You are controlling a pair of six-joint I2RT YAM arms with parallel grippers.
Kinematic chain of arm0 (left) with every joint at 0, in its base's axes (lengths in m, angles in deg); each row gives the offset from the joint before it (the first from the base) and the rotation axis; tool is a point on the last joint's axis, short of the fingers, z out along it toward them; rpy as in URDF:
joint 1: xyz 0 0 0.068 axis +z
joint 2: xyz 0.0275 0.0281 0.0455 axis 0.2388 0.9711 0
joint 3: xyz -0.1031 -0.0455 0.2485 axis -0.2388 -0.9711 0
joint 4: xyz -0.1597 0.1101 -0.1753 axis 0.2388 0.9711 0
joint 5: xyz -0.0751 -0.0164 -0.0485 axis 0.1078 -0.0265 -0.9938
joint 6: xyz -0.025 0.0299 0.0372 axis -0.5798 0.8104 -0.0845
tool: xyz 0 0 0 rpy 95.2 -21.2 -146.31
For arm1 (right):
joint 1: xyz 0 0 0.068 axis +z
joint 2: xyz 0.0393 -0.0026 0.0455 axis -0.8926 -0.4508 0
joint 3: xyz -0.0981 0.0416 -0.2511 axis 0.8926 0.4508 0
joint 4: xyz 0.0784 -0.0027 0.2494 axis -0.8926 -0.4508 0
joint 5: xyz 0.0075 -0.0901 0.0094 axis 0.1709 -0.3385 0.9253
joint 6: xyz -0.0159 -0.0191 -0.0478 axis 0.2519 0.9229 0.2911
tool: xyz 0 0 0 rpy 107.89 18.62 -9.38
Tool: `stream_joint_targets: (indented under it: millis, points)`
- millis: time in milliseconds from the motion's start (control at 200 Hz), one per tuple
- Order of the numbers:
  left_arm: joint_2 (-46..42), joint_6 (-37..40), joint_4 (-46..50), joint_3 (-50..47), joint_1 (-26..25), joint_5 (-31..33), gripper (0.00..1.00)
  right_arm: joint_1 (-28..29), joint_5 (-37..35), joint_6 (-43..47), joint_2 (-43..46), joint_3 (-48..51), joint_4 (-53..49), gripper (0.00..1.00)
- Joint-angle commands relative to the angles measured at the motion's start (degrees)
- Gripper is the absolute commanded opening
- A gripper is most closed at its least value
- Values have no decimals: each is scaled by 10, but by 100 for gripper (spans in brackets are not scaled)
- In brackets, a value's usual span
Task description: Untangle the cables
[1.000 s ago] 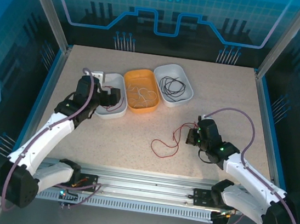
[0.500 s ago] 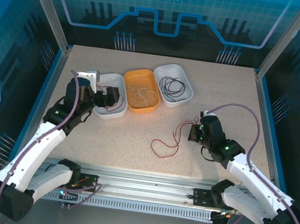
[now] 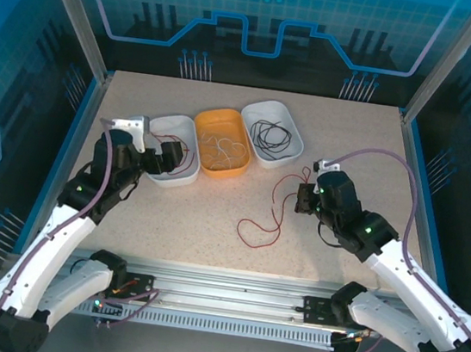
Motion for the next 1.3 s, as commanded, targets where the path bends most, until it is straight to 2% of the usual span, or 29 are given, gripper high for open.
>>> stream_joint_targets:
  millis: [0, 160, 310, 665, 885, 1136, 1296]
  points:
    - [-11, -17, 11, -12, 4, -6, 99, 23, -3, 23, -11, -50, -15, 0]
    - [-20, -36, 19, -19, 4, 20, 99, 62, 11, 54, -65, -117, 2, 0]
    - [-41, -69, 37, -30, 4, 76, 99, 101, 21, 100, -149, -202, 17, 0]
    - [-155, -122, 59, -49, 4, 169, 99, 137, 67, 182, -411, -439, 45, 0]
    - [-186, -117, 89, -37, 4, 184, 99, 140, 116, 202, -571, -595, 46, 0]
    - [-189, -116, 95, -33, 4, 174, 99, 142, 148, 207, -736, -776, 10, 0]
    - [-188, -116, 95, -36, 4, 168, 99, 141, 133, 211, -801, -835, 10, 0]
